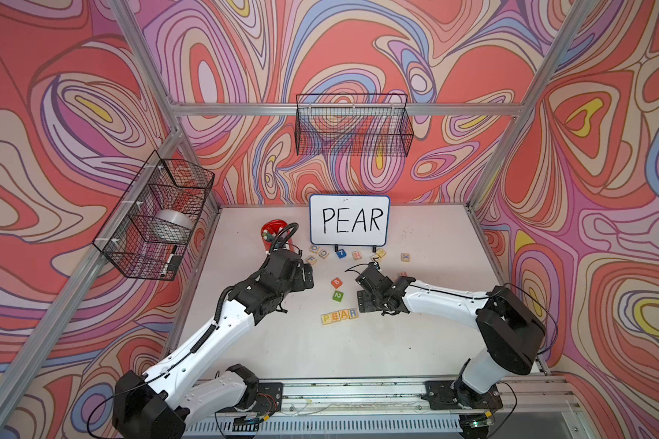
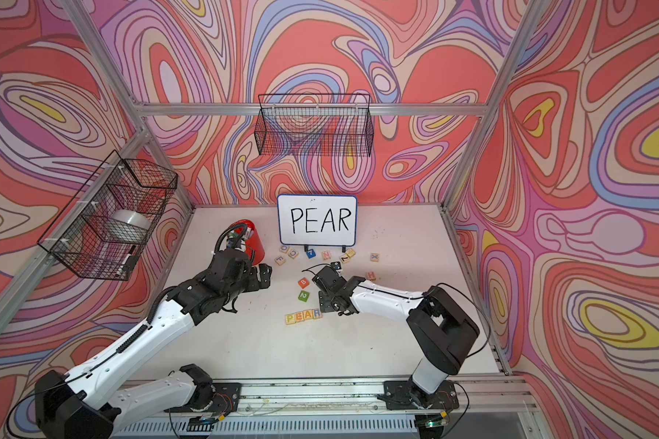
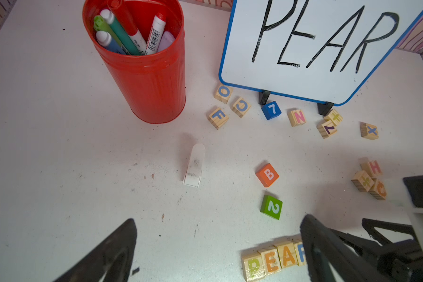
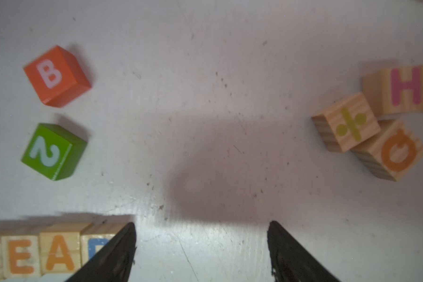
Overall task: Spell the uppercase word “pear” with letter blocks
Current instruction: Adjust the letter block at the center of the board.
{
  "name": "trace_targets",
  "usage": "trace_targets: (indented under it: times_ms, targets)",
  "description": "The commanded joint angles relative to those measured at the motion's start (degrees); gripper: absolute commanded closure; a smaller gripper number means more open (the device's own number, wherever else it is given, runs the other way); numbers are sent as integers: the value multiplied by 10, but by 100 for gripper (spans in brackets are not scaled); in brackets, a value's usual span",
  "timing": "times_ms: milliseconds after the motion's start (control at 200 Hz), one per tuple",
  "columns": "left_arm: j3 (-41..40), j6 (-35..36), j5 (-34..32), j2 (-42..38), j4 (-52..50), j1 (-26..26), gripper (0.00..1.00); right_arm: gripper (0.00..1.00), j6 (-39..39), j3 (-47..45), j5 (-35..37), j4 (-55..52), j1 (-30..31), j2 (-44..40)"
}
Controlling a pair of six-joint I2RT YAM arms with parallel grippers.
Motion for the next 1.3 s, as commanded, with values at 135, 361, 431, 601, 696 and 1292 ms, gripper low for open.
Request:
trace_targets:
  times_ms: [135, 361, 431, 601, 696, 1292]
  targets:
    - [-1, -5, -1, 4, -8, -2, 0, 14, -9, -2, -31, 8, 2, 14]
    - [-1, -5, -5, 0, -13, -2, 0, 14, -18, 3, -52, 18, 3, 32]
    - [-1, -5, -5, -1, -13, -3, 0, 14, -18, 2, -56, 22, 3, 33]
    - [-2, -6, -6, -1, -12, -2, 0, 15, -19, 3, -63, 26, 7, 29]
    - [-2, -3, -7, 0, -11, -3, 0, 15, -18, 2, -64, 31, 12, 31]
    - [-6, 38, -15, -2, 18, -1, 0, 12, 26, 2, 54, 28, 9, -17]
